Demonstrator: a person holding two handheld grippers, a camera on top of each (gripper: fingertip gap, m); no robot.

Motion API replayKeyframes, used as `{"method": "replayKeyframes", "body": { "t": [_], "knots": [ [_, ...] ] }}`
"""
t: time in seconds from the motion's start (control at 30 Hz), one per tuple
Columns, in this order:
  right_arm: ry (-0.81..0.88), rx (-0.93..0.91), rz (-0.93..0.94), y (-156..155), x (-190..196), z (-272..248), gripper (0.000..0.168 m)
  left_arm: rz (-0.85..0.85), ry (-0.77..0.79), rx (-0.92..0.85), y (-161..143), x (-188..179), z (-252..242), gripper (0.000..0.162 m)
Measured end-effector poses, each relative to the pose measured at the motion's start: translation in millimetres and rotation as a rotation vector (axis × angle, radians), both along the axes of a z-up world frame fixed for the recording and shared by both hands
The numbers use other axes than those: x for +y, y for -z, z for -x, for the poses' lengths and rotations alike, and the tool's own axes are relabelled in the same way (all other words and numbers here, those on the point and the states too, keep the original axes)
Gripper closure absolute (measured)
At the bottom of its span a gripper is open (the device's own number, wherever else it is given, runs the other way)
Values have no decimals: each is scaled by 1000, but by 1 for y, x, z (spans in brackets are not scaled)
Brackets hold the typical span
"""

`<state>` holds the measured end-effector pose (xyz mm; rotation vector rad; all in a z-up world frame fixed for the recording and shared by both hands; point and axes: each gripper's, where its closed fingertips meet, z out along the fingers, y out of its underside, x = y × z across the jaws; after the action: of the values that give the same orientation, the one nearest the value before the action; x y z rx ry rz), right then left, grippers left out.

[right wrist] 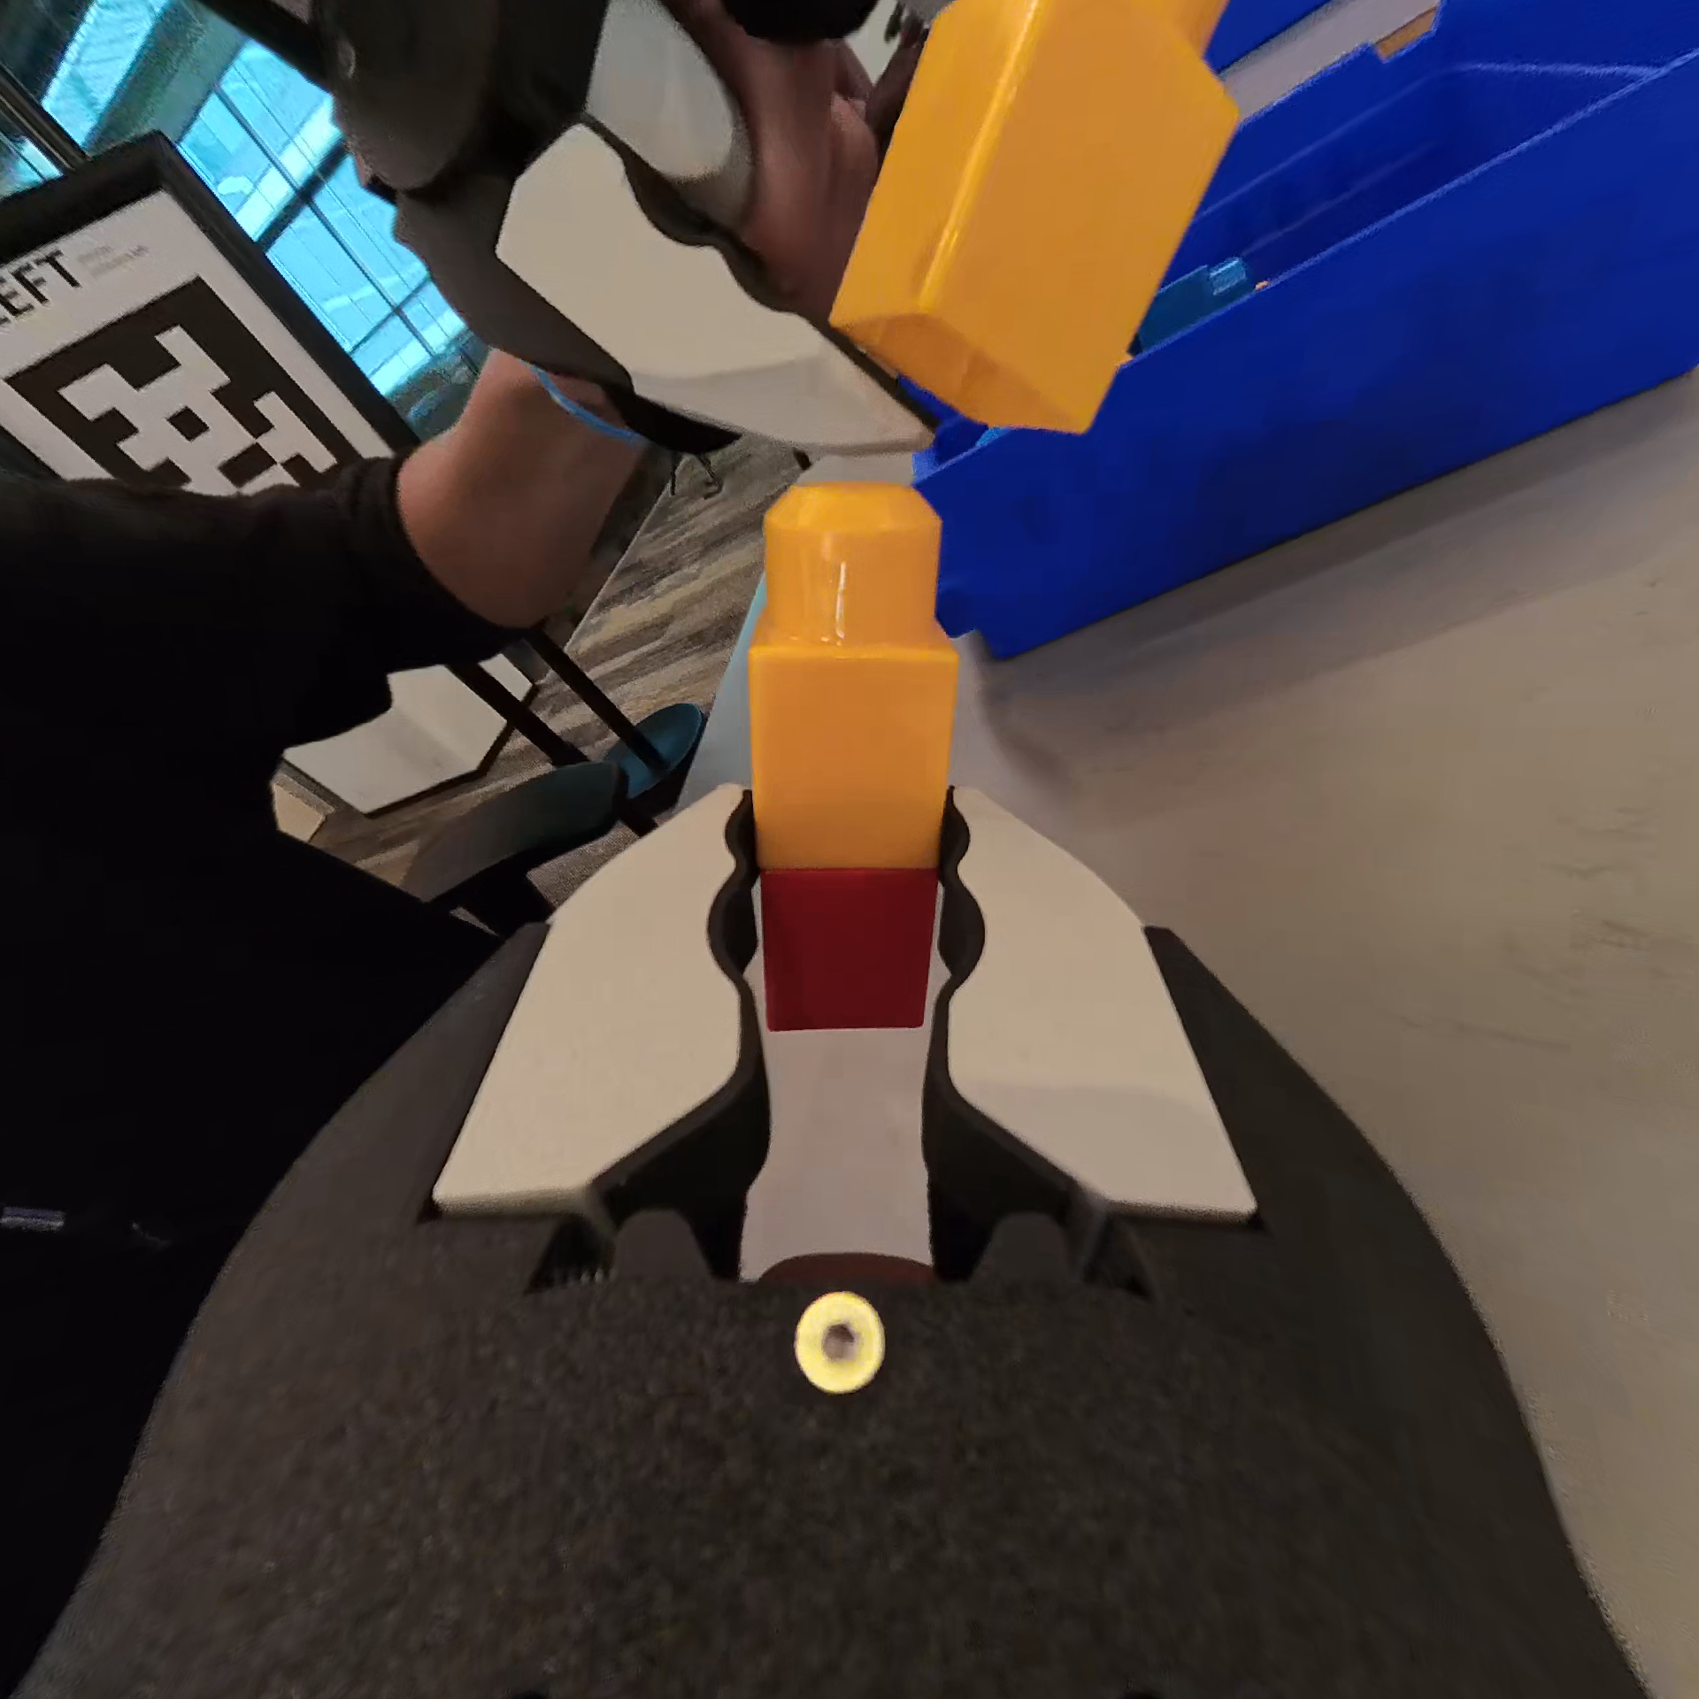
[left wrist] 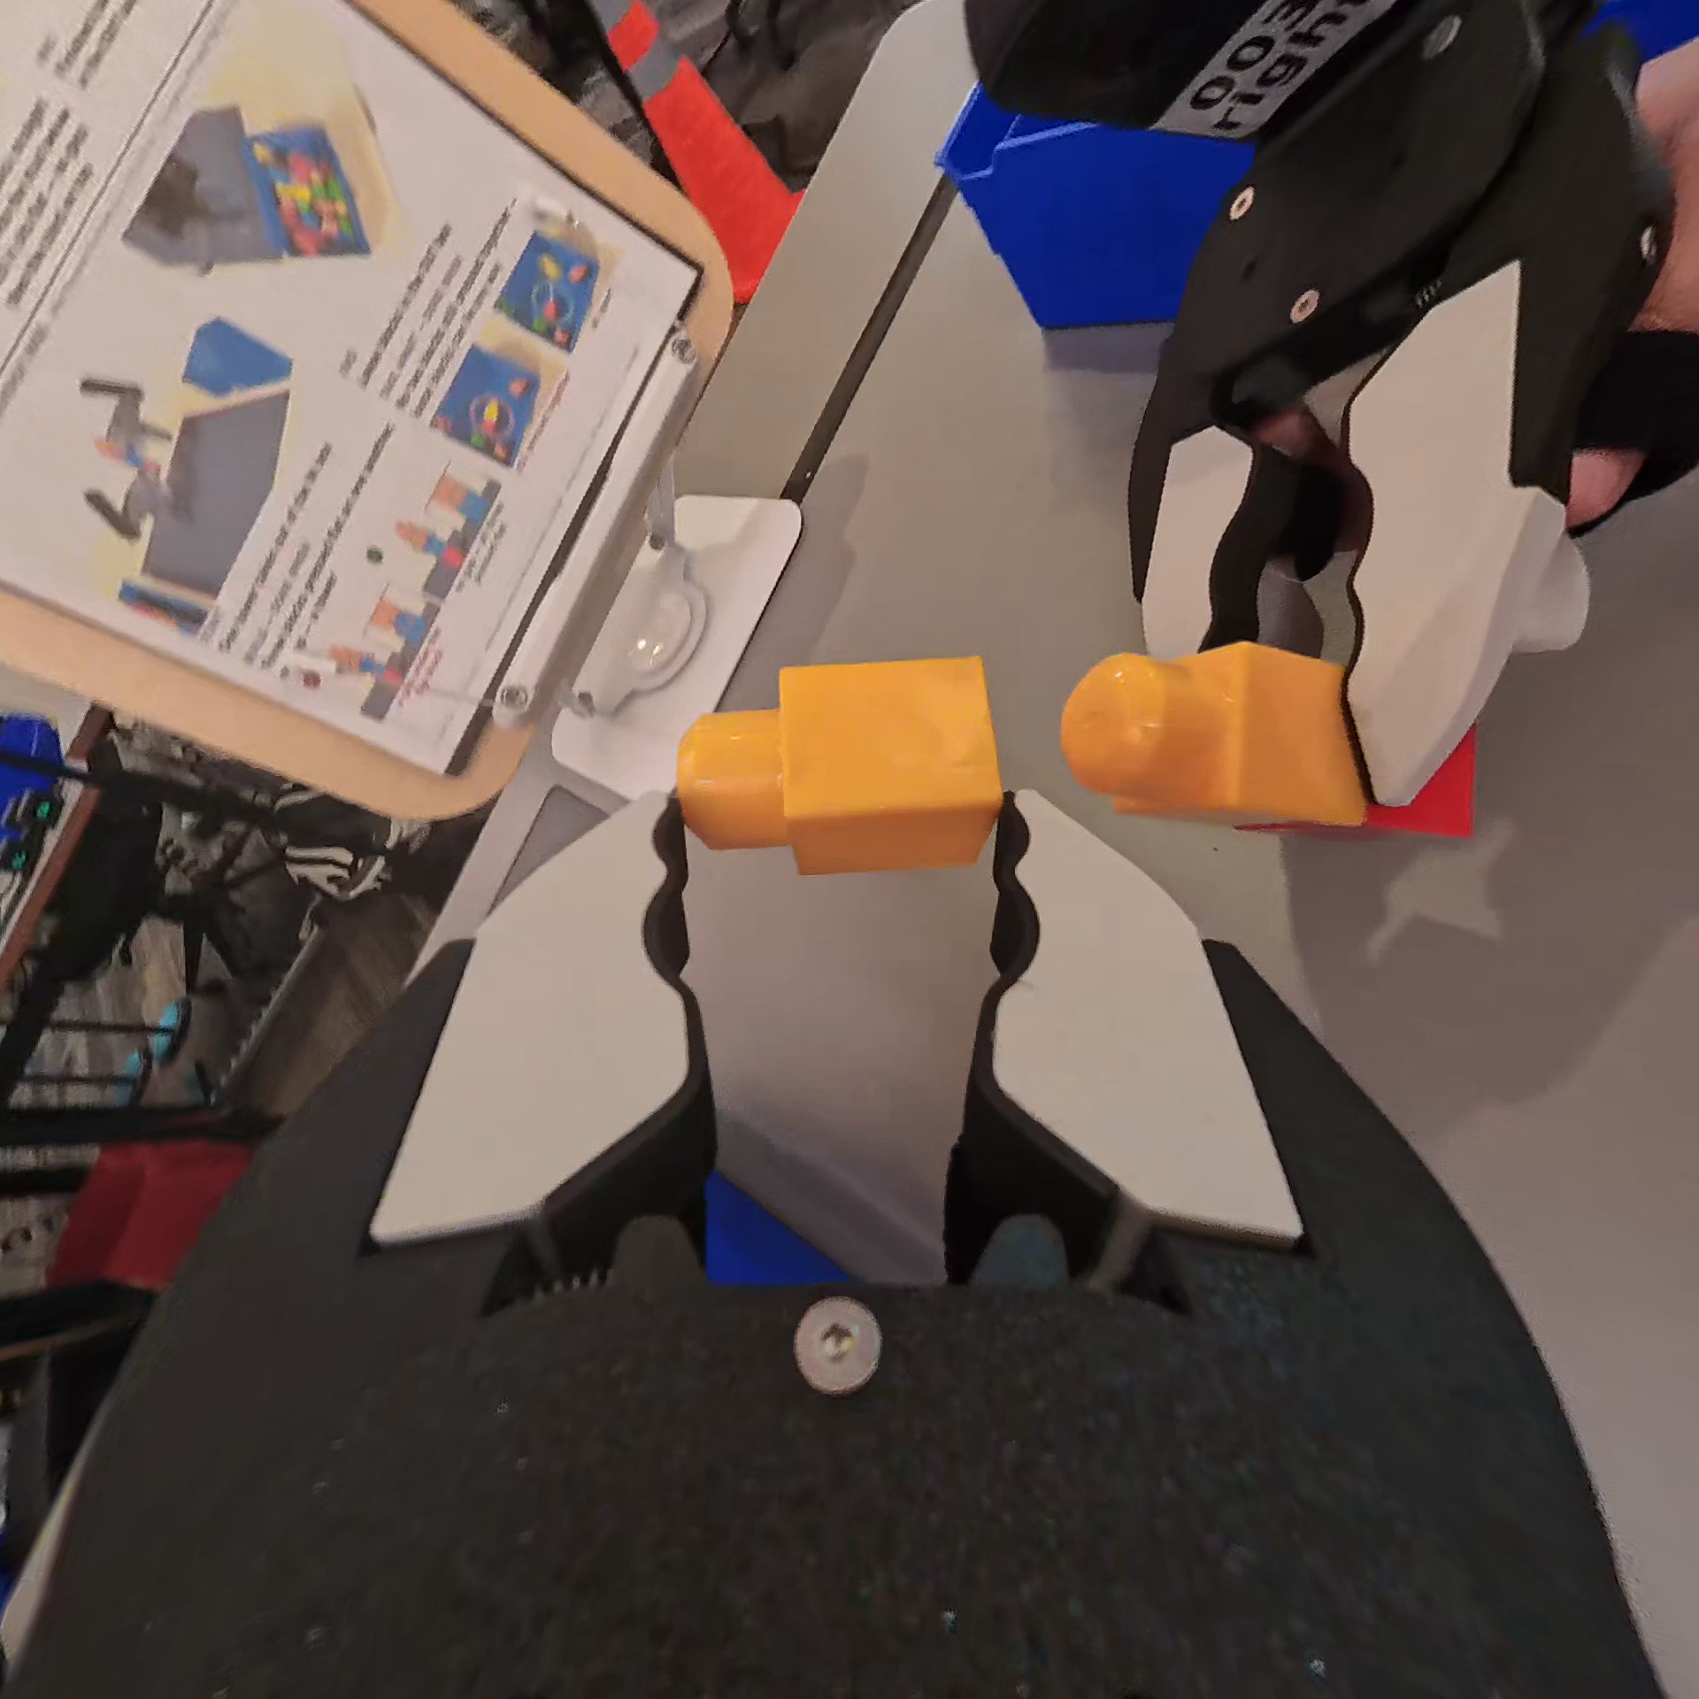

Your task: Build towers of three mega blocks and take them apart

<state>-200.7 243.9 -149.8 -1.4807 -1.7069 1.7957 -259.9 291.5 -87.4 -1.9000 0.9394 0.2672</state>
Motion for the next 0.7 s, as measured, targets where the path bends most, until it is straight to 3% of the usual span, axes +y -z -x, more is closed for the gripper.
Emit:
{"method": "replayKeyframes", "body": {
  "t": [0.43, 0.7],
  "knots": [
    [-30, 40, 99, -15, 4, -8, 132, -1, 276, 117, 4, 2, -31, 98],
    [4, 25, 89, -10, 10, -6, 132, -24, 296, 263, 5, 2, -31, 99]
  ]
}}
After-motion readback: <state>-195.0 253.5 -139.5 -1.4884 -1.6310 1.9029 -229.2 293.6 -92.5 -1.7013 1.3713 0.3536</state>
